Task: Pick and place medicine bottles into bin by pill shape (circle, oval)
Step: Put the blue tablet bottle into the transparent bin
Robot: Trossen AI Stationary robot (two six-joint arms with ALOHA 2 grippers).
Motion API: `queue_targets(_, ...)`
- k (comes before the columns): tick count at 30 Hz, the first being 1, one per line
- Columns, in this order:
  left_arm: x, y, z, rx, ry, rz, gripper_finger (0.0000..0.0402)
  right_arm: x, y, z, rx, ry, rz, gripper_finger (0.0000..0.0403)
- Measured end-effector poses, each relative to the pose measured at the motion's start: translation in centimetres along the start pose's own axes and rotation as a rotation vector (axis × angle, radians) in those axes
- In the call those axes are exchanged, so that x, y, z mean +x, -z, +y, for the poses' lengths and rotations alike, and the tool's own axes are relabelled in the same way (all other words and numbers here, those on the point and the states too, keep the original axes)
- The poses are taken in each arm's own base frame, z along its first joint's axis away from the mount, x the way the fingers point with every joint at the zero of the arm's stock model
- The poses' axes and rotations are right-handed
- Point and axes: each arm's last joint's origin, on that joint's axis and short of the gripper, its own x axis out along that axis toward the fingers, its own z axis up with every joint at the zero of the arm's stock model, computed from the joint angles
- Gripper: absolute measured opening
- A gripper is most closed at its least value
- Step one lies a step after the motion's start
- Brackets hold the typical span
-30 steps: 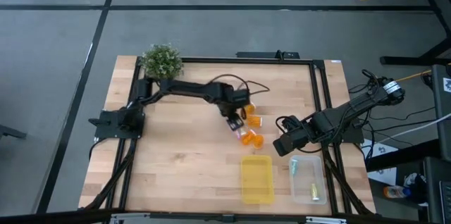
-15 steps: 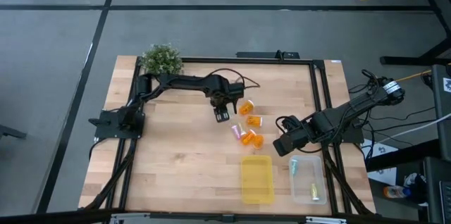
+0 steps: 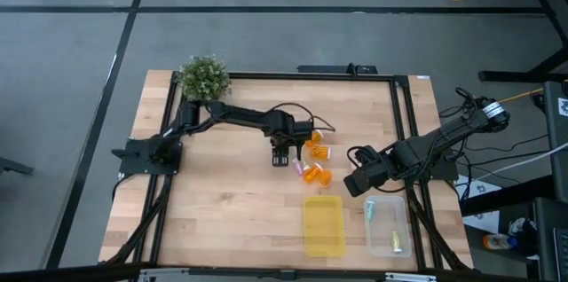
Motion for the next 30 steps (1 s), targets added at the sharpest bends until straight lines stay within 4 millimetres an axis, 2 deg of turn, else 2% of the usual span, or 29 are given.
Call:
queue_targets(13, -0.5, -2.1, -3.7, 0.021, 0.073, -0.205, 0.0149, 0.0, 0.0, 0.2, 0.007, -0.018, 0.0, 0.0182)
queue_targets(30, -1.0, -3.0, -6.3, -0.017, 0.094, -0.312, 0.0149, 0.0, 0.0, 0.5, 0.006, -0.051, 0.008, 0.0182)
